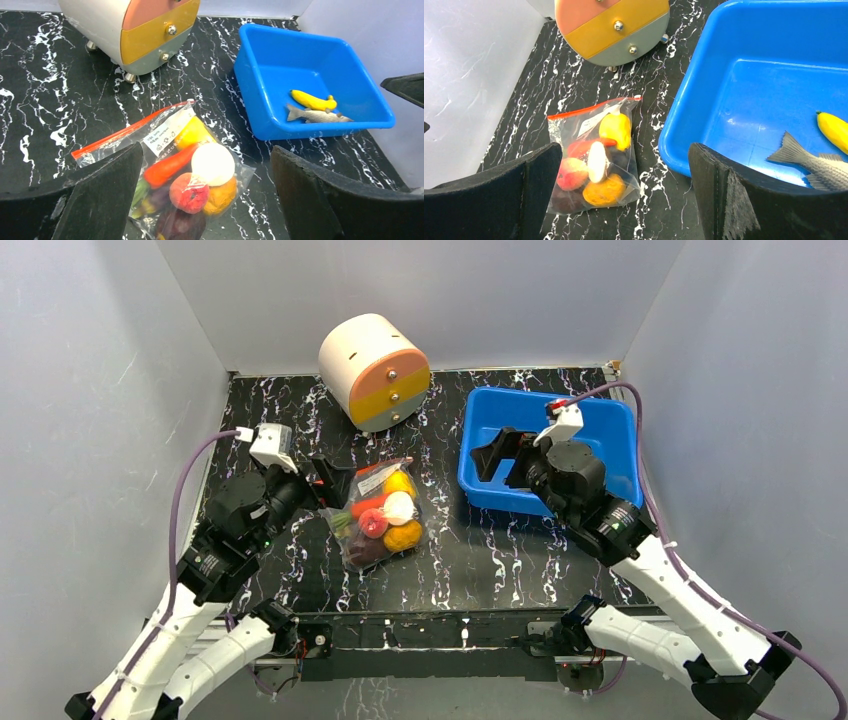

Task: Place the food in the zip-top bag and seal the zipper
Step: Reset both arms

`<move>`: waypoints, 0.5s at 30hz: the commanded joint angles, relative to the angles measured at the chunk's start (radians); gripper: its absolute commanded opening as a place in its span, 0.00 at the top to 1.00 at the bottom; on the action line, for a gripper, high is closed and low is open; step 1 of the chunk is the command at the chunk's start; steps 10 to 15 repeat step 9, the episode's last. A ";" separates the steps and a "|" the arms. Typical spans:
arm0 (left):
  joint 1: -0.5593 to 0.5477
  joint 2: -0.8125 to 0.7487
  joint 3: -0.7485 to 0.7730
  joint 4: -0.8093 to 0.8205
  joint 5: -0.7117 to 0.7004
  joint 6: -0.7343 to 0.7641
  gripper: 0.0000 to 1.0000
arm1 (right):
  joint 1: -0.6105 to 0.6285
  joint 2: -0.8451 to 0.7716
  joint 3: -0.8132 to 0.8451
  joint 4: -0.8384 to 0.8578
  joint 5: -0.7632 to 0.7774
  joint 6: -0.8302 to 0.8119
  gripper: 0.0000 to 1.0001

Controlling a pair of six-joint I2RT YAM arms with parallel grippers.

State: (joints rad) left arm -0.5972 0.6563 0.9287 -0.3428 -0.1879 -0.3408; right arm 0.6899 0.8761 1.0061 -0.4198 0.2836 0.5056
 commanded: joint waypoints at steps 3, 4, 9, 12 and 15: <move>0.003 -0.036 -0.007 0.065 0.032 -0.021 0.02 | -0.002 -0.023 0.031 0.010 0.020 0.038 0.02; 0.003 -0.037 -0.008 0.065 0.024 -0.021 0.02 | -0.001 -0.027 0.026 0.010 0.024 0.043 0.02; 0.003 -0.034 -0.015 0.041 -0.016 -0.020 0.02 | -0.001 -0.033 0.013 0.019 0.023 0.049 0.02; 0.003 -0.034 -0.015 0.041 -0.016 -0.020 0.02 | -0.001 -0.033 0.013 0.019 0.023 0.049 0.02; 0.003 -0.034 -0.015 0.041 -0.016 -0.020 0.02 | -0.001 -0.033 0.013 0.019 0.023 0.049 0.02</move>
